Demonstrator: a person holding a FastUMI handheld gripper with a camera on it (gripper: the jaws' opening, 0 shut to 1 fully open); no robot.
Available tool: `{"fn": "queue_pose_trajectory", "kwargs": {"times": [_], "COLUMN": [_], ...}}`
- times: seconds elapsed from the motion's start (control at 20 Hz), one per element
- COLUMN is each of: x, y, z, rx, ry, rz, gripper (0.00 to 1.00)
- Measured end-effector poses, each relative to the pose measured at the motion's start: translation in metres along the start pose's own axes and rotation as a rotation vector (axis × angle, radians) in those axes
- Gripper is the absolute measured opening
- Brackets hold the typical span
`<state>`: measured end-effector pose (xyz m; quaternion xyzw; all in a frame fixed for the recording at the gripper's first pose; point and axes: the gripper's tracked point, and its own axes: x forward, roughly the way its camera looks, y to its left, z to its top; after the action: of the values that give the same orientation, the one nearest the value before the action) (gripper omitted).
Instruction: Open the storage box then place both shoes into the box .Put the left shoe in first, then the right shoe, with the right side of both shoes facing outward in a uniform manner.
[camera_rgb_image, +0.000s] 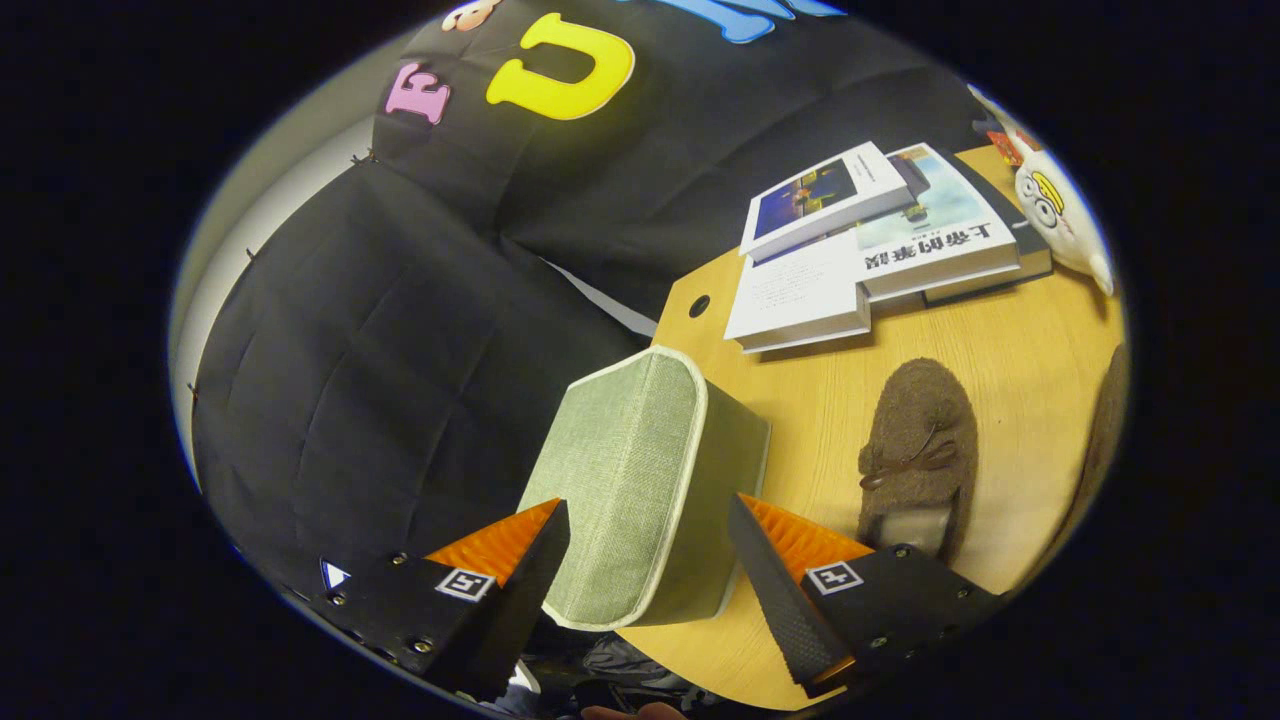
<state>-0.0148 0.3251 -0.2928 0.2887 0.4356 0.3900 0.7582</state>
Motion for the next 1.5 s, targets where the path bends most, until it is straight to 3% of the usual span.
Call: {"fn": "queue_pose_trajectory", "kwargs": {"times": [0.3, 0.5, 0.8, 0.85, 0.9, 1.0, 1.05, 1.1, 1.2, 1.25, 1.5], "x": [0.024, 0.043, 0.061, 0.065, 0.052, 0.063, 0.075, 0.053, 0.046, 0.037, 0.039], "y": [0.003, 0.003, 0.018, 0.021, 0.018, 0.032, 0.033, 0.028, 0.030, 0.030, 0.064], "z": [-0.015, -0.030, -0.037, -0.036, -0.028, -0.029, -0.026, -0.020, -0.013, -0.008, 0.001], "rx": [0.112, 0.152, 0.326, 0.339, 0.342, 0.354, 0.377, 0.364, 0.315, 0.306, 0.262], "ry": [0.080, 0.137, 0.167, 0.154, 0.148, 0.123, 0.128, 0.137, 0.113, 0.118, 0.133], "rz": [0.135, 0.178, 0.241, 0.238, 0.252, 0.290, 0.274, 0.274, 0.269, 0.253, 0.226], "gripper": [0.97, 0.97, 0.93, 0.75, 0.66, 0.60, 0.38, 0.17, 0.16, 0.03, 0.02]}}
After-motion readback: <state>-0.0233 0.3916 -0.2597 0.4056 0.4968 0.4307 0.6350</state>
